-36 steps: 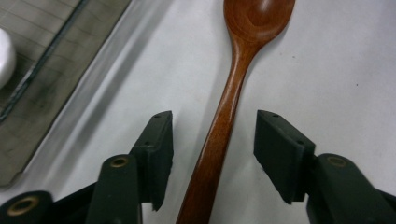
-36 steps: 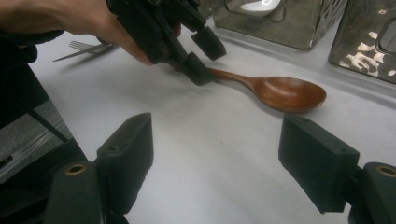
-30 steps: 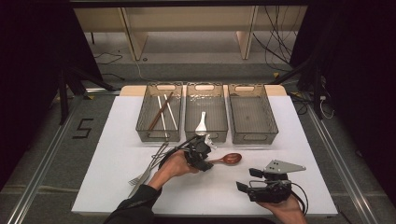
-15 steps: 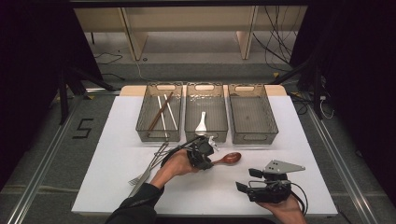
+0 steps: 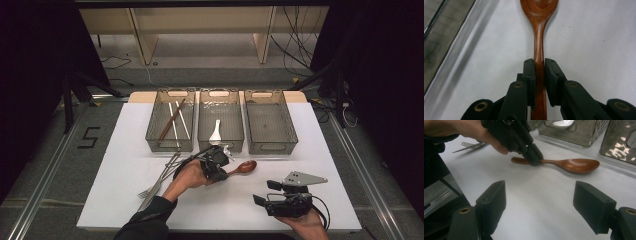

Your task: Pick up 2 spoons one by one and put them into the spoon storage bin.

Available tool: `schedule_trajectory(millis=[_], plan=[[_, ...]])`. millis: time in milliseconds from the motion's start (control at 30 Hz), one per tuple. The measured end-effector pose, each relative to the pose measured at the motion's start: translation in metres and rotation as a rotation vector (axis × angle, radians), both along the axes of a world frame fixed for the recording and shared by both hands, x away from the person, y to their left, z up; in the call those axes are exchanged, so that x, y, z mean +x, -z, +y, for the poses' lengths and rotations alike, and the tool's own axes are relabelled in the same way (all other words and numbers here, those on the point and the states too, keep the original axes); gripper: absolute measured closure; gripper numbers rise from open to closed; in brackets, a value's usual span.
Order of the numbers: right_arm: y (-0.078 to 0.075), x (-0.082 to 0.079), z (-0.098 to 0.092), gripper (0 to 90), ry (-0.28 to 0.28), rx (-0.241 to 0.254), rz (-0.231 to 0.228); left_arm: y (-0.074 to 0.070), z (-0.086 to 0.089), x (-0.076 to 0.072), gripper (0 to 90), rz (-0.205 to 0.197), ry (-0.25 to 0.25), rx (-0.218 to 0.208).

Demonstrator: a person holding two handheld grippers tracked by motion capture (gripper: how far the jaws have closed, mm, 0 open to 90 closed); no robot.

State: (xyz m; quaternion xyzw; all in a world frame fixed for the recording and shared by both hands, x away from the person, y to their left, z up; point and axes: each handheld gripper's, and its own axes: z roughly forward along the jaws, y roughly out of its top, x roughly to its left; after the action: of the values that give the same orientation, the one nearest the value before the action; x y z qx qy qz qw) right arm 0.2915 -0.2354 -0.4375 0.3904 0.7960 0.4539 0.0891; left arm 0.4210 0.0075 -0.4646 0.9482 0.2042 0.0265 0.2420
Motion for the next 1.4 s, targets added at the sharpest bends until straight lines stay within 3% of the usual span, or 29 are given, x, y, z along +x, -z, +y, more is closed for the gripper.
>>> schedule_trajectory(millis=[133,400,567,900,1100,1400], plan=[[0.000,0.000,0.000,27.2,0.001,0.000,0.000,-0.005,0.006,0.001,79.3,0.013,-0.011,-0.033],[0.000,0.000,0.000,27.2,0.002,0.000,-0.001,-0.011,0.012,0.000,79.4,0.004,-0.026,-0.036],[0.000,0.000,0.000,27.2,0.001,0.001,-0.002,-0.019,0.018,-0.002,79.5,0.001,-0.034,-0.063],[0.000,0.000,0.001,27.2,0.000,-0.001,0.003,-0.047,0.032,-0.007,79.5,-0.016,-0.042,-0.130],[0.000,0.000,0.001,27.2,-0.001,-0.001,0.003,-0.064,0.039,-0.007,79.5,-0.049,-0.056,-0.161],[0.000,0.000,0.000,27.2,0.001,-0.001,0.000,-0.088,0.048,0.009,79.5,-0.093,-0.104,-0.198]])
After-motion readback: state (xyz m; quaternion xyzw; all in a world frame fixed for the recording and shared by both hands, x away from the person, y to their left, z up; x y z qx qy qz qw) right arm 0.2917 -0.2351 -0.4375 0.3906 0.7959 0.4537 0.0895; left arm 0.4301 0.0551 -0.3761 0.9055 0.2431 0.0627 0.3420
